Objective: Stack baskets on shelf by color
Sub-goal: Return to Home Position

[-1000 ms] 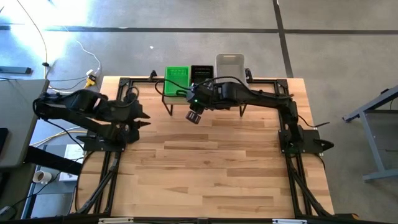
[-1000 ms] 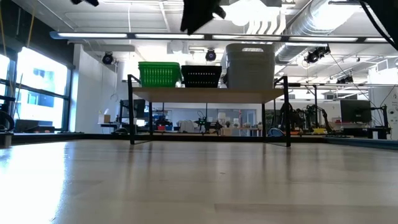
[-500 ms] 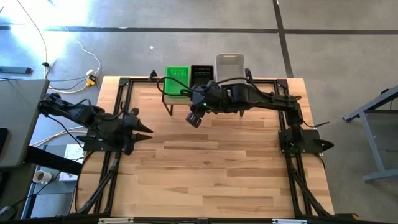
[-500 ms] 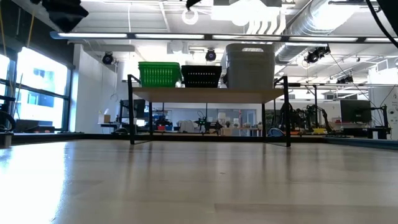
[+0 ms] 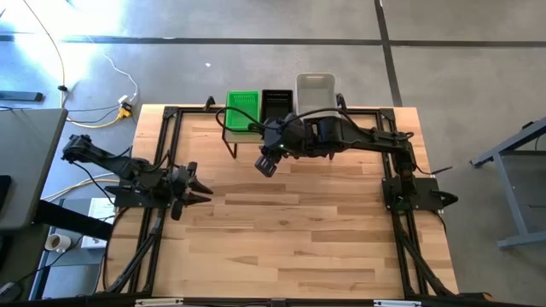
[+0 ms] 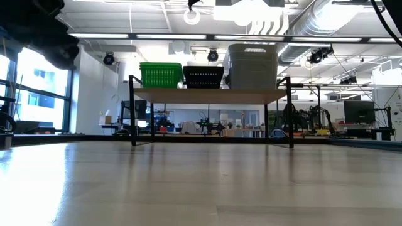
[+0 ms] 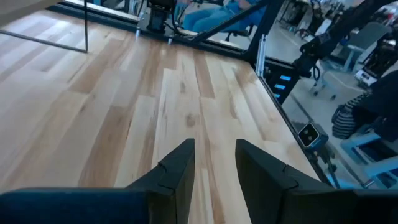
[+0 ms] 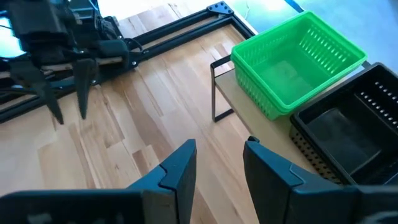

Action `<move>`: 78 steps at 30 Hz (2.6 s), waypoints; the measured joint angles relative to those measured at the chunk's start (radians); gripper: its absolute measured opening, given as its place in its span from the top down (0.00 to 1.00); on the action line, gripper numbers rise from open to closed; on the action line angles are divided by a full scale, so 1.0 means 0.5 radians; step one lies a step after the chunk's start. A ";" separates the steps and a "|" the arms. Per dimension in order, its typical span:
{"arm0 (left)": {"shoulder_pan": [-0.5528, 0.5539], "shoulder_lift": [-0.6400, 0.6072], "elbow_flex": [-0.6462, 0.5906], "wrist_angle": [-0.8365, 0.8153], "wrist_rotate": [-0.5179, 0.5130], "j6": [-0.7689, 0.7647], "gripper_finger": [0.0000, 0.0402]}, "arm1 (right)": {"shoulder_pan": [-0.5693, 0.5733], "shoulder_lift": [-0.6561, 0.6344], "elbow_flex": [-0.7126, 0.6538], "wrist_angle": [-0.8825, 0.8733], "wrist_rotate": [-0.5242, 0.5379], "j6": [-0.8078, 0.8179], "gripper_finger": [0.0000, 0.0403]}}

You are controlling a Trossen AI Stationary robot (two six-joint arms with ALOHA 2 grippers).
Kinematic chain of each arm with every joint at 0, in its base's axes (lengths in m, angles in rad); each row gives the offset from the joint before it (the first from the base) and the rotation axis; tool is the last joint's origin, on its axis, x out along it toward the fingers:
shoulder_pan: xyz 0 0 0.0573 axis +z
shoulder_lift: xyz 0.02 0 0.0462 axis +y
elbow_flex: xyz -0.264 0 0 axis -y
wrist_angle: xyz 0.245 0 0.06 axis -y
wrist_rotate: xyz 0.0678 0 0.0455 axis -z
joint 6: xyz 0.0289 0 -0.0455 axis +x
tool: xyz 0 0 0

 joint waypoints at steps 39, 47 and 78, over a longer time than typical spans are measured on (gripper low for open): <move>0.007 -0.286 -0.497 0.608 -0.115 0.473 0.74 | 0.177 -1.263 -1.337 -0.310 0.648 0.449 0.71; 0.007 -0.286 -0.497 0.608 -0.114 0.472 0.74 | 0.179 -1.934 -2.171 0.287 0.477 0.435 0.71; 0.007 -0.286 -0.496 0.608 -0.114 0.472 0.74 | 0.179 -3.441 -4.050 1.754 -0.394 -0.219 0.71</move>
